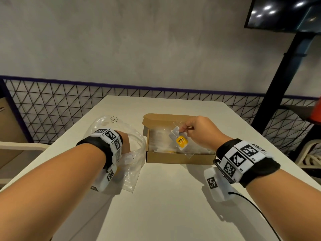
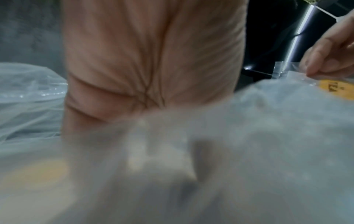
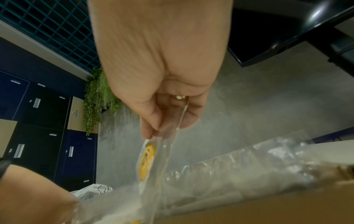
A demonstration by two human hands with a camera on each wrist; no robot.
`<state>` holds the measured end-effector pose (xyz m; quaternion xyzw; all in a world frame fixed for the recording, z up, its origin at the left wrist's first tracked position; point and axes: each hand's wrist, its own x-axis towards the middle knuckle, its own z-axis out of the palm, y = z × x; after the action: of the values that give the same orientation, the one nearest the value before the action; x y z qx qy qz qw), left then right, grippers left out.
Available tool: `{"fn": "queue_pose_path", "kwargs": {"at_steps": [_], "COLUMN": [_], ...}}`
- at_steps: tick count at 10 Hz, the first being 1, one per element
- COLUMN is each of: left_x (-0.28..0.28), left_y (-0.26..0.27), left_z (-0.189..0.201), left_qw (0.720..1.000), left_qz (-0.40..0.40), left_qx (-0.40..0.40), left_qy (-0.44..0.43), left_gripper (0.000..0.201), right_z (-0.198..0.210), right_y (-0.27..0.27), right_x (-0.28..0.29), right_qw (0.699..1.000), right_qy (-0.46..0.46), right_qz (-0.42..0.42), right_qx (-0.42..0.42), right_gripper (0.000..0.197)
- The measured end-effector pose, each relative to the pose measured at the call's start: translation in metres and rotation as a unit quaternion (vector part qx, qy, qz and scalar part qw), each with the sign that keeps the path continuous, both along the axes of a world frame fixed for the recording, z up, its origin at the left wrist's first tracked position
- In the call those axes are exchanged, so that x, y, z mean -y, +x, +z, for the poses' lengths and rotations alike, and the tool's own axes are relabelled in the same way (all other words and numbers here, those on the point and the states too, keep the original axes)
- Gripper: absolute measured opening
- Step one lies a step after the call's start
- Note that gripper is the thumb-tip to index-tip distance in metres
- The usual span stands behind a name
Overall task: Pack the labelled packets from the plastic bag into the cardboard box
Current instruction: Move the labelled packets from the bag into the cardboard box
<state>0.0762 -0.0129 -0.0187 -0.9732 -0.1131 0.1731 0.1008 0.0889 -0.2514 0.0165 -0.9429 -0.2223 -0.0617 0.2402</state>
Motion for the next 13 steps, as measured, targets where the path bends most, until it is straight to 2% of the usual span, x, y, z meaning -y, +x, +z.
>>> {"fn": "queue_pose_path", "kwargs": {"at_steps": [1,2,3,4,5,6,7,8,9,10,11,12,13], "left_x": [-0.004,0.002,0.002,-0.003,-0.006,-0.008,-0.005,0.003,0.012,0.026,0.040,0.050,0.058], "left_y": [0.006,-0.001,-0.003,-0.002,-0.004,-0.007,-0.012,-0.017,-0.019,-0.020,-0.019,-0.016,-0.015], "left_z": [-0.008,-0.003,-0.001,0.002,0.012,0.023,0.040,0.054,0.062,0.065,0.067,0.068,0.068], "left_qw": [1.000,0.999,0.993,0.974,0.952,0.917,0.888,0.874,0.861,0.860,0.862,0.863,0.869], "left_qz": [-0.009,0.019,0.050,0.077,0.064,0.050,0.020,-0.020,-0.044,-0.077,-0.101,-0.122,-0.142], "left_qx": [0.009,0.018,0.048,0.076,0.141,0.211,0.278,0.329,0.344,0.332,0.316,0.312,0.306], "left_qy": [0.026,-0.025,-0.099,-0.201,-0.265,-0.334,-0.365,-0.357,-0.373,-0.380,-0.384,-0.378,-0.363], "left_gripper": [0.040,0.042,0.052,0.078,0.098,0.083,0.040,0.011,0.005,0.006,0.014,0.017,0.019], "right_z": [0.000,0.000,0.001,0.003,0.004,0.004,0.003,-0.001,-0.007,-0.010,-0.008,-0.003,0.001], "right_y": [-0.003,-0.005,-0.009,-0.014,-0.016,-0.016,-0.013,-0.010,-0.008,-0.008,-0.008,-0.008,-0.010], "right_x": [0.001,0.004,0.011,0.018,0.023,0.027,0.030,0.034,0.040,0.044,0.044,0.041,0.033], "right_qw": [1.000,1.000,1.000,1.000,1.000,1.000,1.000,0.997,0.991,0.984,0.984,0.990,0.978], "right_qy": [-0.001,0.000,-0.006,-0.008,-0.017,-0.019,0.002,0.037,0.018,-0.065,-0.079,-0.106,-0.196], "right_qz": [0.006,0.003,0.015,0.027,0.025,0.016,-0.013,-0.061,-0.111,-0.133,-0.136,-0.080,0.035], "right_qx": [-0.003,0.000,0.002,-0.002,0.002,-0.006,-0.008,-0.027,-0.070,-0.100,-0.080,-0.052,-0.059], "right_gripper": [0.031,0.033,0.037,0.048,0.059,0.071,0.074,0.070,0.063,0.052,0.046,0.046,0.053]}}
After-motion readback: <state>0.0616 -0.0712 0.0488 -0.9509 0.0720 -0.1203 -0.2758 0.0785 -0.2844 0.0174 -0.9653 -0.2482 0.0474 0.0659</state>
